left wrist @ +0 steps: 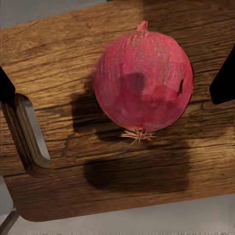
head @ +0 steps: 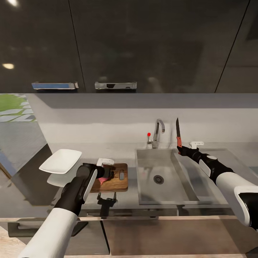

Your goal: In the kitchen, take the Vidalia onion out of the sink, dice it on the chopping board with the paring knife, put the diced onion into the bowl on the countertop, then place both the paring knife and the chopping board into the sink.

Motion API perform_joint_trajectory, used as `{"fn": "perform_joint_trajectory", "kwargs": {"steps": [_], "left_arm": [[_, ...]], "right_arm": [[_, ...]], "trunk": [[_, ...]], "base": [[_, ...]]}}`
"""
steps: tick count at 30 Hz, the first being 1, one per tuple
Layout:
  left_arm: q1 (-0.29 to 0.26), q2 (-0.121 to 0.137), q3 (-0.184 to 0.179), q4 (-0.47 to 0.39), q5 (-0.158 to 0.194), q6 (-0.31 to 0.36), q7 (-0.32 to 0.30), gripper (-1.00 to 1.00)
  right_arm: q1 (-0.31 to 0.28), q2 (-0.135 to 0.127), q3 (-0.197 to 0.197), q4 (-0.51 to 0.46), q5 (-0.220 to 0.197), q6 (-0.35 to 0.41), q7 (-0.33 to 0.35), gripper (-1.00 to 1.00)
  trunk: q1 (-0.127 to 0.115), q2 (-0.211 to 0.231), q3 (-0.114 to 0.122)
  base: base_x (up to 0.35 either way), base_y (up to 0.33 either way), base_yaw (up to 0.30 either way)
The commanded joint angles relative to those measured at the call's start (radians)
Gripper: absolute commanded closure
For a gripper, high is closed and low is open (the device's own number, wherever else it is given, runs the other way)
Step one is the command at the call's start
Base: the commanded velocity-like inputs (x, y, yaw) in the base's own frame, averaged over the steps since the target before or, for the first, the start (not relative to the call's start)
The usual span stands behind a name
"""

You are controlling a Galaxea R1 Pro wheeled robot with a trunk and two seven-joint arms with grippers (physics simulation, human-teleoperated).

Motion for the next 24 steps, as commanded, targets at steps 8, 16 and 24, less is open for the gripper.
{"fn": "perform_joint_trajectory", "kwargs": {"steps": [8,16,24], "left_arm": [[-0.001,0.000,0.000,-0.066,-0.003,0.012,-0.003,-1.00],[-0.001,0.015,0.002,-0.164,-0.003,0.020,-0.002,-1.00],[-0.001,0.020,0.002,-0.194,-0.002,0.049,-0.002,-1.00]], "right_arm": [[-0.001,-0.001,0.008,0.002,-0.010,-0.004,0.002,1.00],[-0.001,-0.001,0.008,0.002,-0.011,-0.004,0.002,1.00],[-0.001,0.001,0.008,0.002,-0.010,-0.004,0.002,1.00]], "trunk": [[0.001,-0.002,-0.002],[0.001,-0.002,-0.002],[0.001,-0.002,-0.002]], "base": [[0.000,0.000,0.000],[0.000,0.000,0.000],[-0.055,0.000,0.000]]}}
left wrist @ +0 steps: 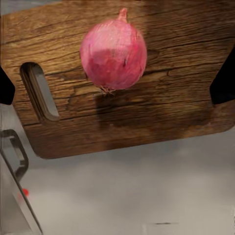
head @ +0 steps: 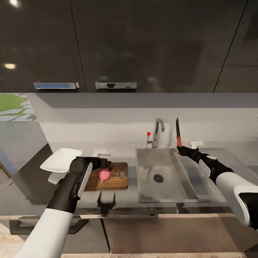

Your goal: In the kitchen, take the Vidalia onion out of the sink, dice it on the chopping board with the paring knife, put the diced onion into the bowl on the countertop, then place both the paring knife and the chopping board into the sink.

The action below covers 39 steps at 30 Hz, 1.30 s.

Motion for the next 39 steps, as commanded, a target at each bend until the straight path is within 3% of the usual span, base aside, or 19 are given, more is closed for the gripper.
{"fn": "perform_joint_trajectory", "kwargs": {"steps": [1,32,39], "left_arm": [[-0.001,0.000,0.000,-0.001,-0.003,0.005,-0.004,-1.00],[0.001,0.000,-0.002,0.028,0.001,0.000,-0.005,-1.00],[0.004,0.000,-0.003,0.020,0.002,-0.004,-0.006,-1.00]], "right_arm": [[-0.001,-0.001,0.008,0.002,-0.010,-0.004,0.002,1.00],[-0.001,0.001,0.008,0.002,-0.011,-0.004,0.003,1.00],[-0.001,0.000,0.008,0.002,-0.011,-0.004,0.002,1.00]], "trunk": [[0.000,-0.002,-0.002],[0.000,-0.002,-0.002],[0.000,-0.002,-0.002]], "base": [[-0.231,0.000,0.000],[-0.326,0.000,0.000],[-0.072,0.000,0.000]]}}
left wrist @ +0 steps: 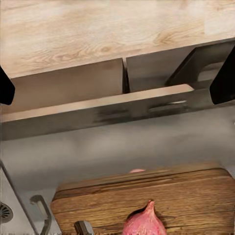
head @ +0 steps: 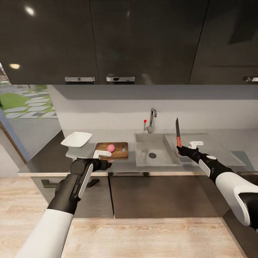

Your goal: In the kitchen, take the Vidalia onion out of the sink, dice it on the chopping board with the paring knife, put the diced onion into the bowl on the countertop, then place both the paring knife and the chopping board into the sink.

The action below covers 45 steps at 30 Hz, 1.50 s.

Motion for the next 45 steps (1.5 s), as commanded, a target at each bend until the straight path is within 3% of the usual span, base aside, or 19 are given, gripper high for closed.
{"fn": "perform_joint_trajectory", "kwargs": {"steps": [1,6,14,24,36,42,45], "left_arm": [[-0.001,0.000,0.001,-0.006,-0.002,0.004,-0.004,-1.00],[0.009,0.003,0.001,-0.073,-0.002,0.002,-0.004,-1.00],[0.021,0.044,-0.001,-0.086,0.001,-0.044,-0.004,-1.00],[0.021,0.059,0.001,-0.207,-0.001,-0.042,-0.002,-1.00],[0.021,0.062,0.001,-0.253,-0.004,-0.052,0.001,-1.00],[0.021,0.064,0.010,-0.264,-0.008,-0.150,0.006,-1.00],[0.021,0.082,0.064,-0.264,-0.008,-0.195,0.006,-1.00]], "right_arm": [[-0.001,-0.001,0.008,0.002,-0.010,-0.004,0.002,1.00],[-0.001,-0.002,0.008,0.002,-0.009,-0.004,0.002,1.00],[-0.001,-0.003,0.007,0.002,-0.009,-0.004,0.003,1.00],[-0.001,-0.003,0.008,0.002,-0.009,-0.004,0.002,1.00],[-0.001,-0.004,0.007,0.002,-0.006,-0.004,0.001,1.00],[-0.001,-0.003,0.007,0.002,-0.005,-0.004,0.001,1.00],[-0.001,-0.003,0.007,0.002,-0.005,-0.004,0.000,1.00]], "trunk": [[0.001,-0.002,-0.002],[0.001,-0.002,-0.002],[0.001,-0.002,-0.002],[0.001,-0.002,-0.002],[0.001,-0.002,-0.002],[0.001,-0.002,-0.002],[0.001,-0.002,-0.002]], "base": [[-0.010,0.000,0.000],[-0.001,0.000,0.000],[0.000,0.000,0.000],[0.000,0.000,0.000],[0.000,0.000,0.000],[0.000,0.000,0.000],[0.000,0.000,0.000]]}}
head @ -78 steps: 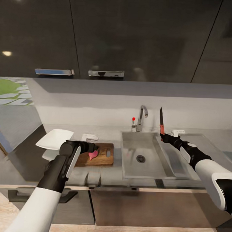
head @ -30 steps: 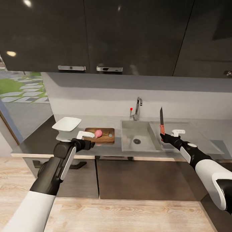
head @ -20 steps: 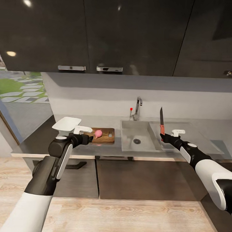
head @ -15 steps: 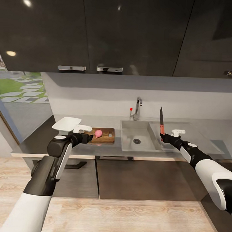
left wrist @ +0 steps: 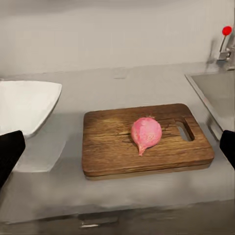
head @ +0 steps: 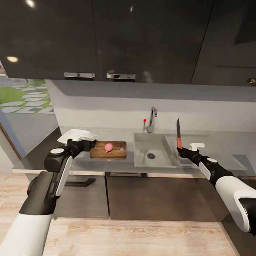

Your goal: In the kitchen, take the Vidalia onion out of the sink, dice it on the chopping board with the paring knife, put the diced onion into the bowl on the countertop, then place both the paring knife and the chopping board into the sink.

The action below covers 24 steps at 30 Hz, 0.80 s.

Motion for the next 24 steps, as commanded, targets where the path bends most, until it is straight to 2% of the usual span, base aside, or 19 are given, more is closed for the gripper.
{"fn": "perform_joint_trajectory", "kwargs": {"steps": [1,2,6,10,15,18,21,24], "left_arm": [[-0.001,0.008,0.035,-0.001,-0.001,-0.004,-0.005,-1.00],[-0.001,0.011,0.052,-0.002,-0.001,-0.007,-0.005,-1.00],[-0.001,0.021,0.161,-0.003,0.000,-0.020,-0.015,-1.00],[0.013,0.023,0.182,-0.003,0.001,-0.032,-0.040,-1.00],[0.031,0.023,0.185,-0.005,0.002,-0.119,-0.071,-1.00],[0.056,0.023,0.185,-0.005,0.001,-0.146,-0.082,-1.00],[0.115,0.024,0.187,-0.004,0.000,-0.176,-0.097,-1.00],[0.191,0.024,0.187,-0.004,-0.001,-0.282,-0.126,-1.00]], "right_arm": [[-0.001,-0.001,0.008,0.002,-0.010,-0.004,0.002,1.00],[-0.001,-0.001,0.008,0.002,-0.010,-0.004,0.002,1.00],[-0.001,-0.001,0.009,0.002,-0.010,-0.004,0.002,1.00],[-0.001,0.001,0.010,0.002,-0.010,-0.004,0.002,1.00],[-0.001,0.001,0.010,0.002,-0.010,-0.004,0.002,1.00],[-0.001,0.002,0.010,0.002,-0.010,-0.004,0.002,1.00],[-0.001,0.002,0.010,0.002,-0.011,-0.004,0.002,1.00],[-0.001,0.003,0.010,0.002,-0.011,-0.004,0.002,1.00]], "trunk": [[0.001,-0.002,-0.002],[0.001,-0.002,-0.002],[0.001,-0.002,-0.002],[0.001,-0.002,-0.002],[0.001,-0.002,-0.002],[0.001,-0.002,-0.002],[0.001,-0.002,-0.002],[0.001,-0.002,-0.002]], "base": [[0.000,0.000,0.000],[0.000,0.000,0.000],[0.000,0.000,0.000],[0.000,0.000,0.000],[0.000,0.000,0.000],[0.000,0.000,0.000],[0.000,0.000,0.000],[0.000,0.000,0.000]]}}
